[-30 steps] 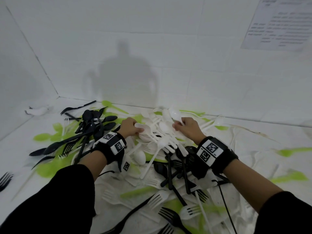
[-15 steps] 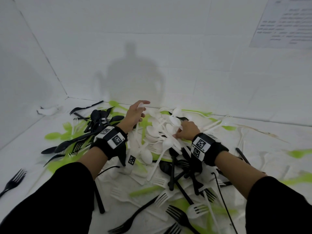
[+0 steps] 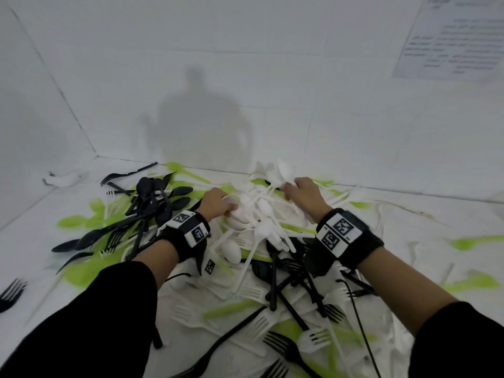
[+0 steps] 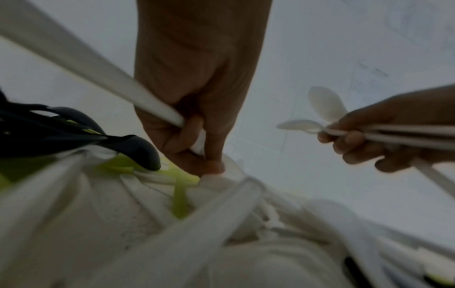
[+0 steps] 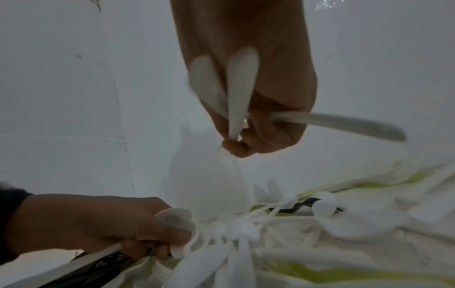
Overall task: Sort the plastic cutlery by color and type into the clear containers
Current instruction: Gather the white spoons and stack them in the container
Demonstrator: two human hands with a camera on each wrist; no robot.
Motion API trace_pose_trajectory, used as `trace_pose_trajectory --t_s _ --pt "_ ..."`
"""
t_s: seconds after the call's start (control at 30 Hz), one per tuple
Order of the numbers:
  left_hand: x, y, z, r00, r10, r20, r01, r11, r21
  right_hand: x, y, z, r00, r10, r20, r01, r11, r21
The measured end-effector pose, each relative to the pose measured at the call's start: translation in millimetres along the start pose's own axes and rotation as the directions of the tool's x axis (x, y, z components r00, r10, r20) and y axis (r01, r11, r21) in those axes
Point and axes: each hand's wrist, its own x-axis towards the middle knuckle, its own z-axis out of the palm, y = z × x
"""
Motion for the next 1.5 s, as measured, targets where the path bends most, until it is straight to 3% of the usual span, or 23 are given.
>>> trace_pose_trajectory --t_s 0.13,0.27,0.37,0.47,0.6,0.8,0.87,0.97,1.1,1.17,1.27,1.4,1.5 --pt "-12.1 -1.1 -11.5 0.995 -0.006 0.096 0.038 0.938 -0.346 5.9 2.4 11.0 0.997 0.048 0.062 -0.046 0.998 -0.030" --pt "-20.9 -0.7 -25.3 0.998 0.035 0.046 -0.010 0.883 -0.470 11.0 15.1 22.1 0.982 0.139 0.130 -0.132 0.989 -0.061" --pt "-27.0 -1.9 -36.2 0.996 0.091 0.014 -0.068 0.835 -0.547 12.3 18.4 26.0 0.975 0.119 0.188 -0.050 0.941 -0.335" --pt "-25.2 -3.2 -42.9 0.999 0.025 -0.041 -0.046 0.734 -0.678 12.1 19.6 29.0 0.970 0.098 0.222 0.025 0.869 -0.493" --pt "-21.9 1.0 -46.2 0.997 -0.060 -0.048 -0.001 0.624 -0.781 12.7 22.6 30.1 0.968 0.124 0.218 -0.011 0.888 -0.459" --pt "-15.2 5.2 -45.0 0.997 -0.066 0.030 0.056 0.445 -0.894 6.7 23.7 27.8 0.969 0.099 0.227 -0.010 0.932 -0.363" --pt "-15.1 7.1 -42.4 0.997 -0.079 0.024 0.059 0.475 -0.878 4.6 24.0 27.9 0.974 0.077 0.211 -0.017 0.962 -0.271" --pt "-15.5 11.4 -39.6 0.993 -0.119 -0.002 0.070 0.602 -0.796 0.2 18.8 29.9 0.986 0.027 0.164 0.005 0.982 -0.187" --pt "-15.4 15.8 -38.5 0.988 -0.110 0.111 0.156 0.719 -0.678 -7.1 8.4 30.5 0.990 0.002 0.143 0.000 1.000 -0.012" --pt "-16.0 13.8 -35.0 0.983 -0.049 0.176 0.137 0.836 -0.531 -8.3 5.5 31.1 0.992 -0.028 0.122 0.021 0.998 0.064" --pt "-16.3 9.2 -27.8 0.989 -0.015 0.145 0.052 0.964 -0.259 -8.6 -2.2 32.6 0.993 -0.109 0.041 0.107 0.993 0.043" --pt "-19.2 4.8 -17.6 0.988 -0.051 0.147 0.037 0.995 0.094 -11.5 -15.2 32.0 0.989 -0.145 0.007 0.145 0.989 -0.001" --pt "-16.7 -1.2 -11.4 0.994 -0.026 0.110 0.018 0.997 0.073 -12.3 -19.8 32.6 0.990 -0.140 -0.003 0.140 0.990 -0.026"
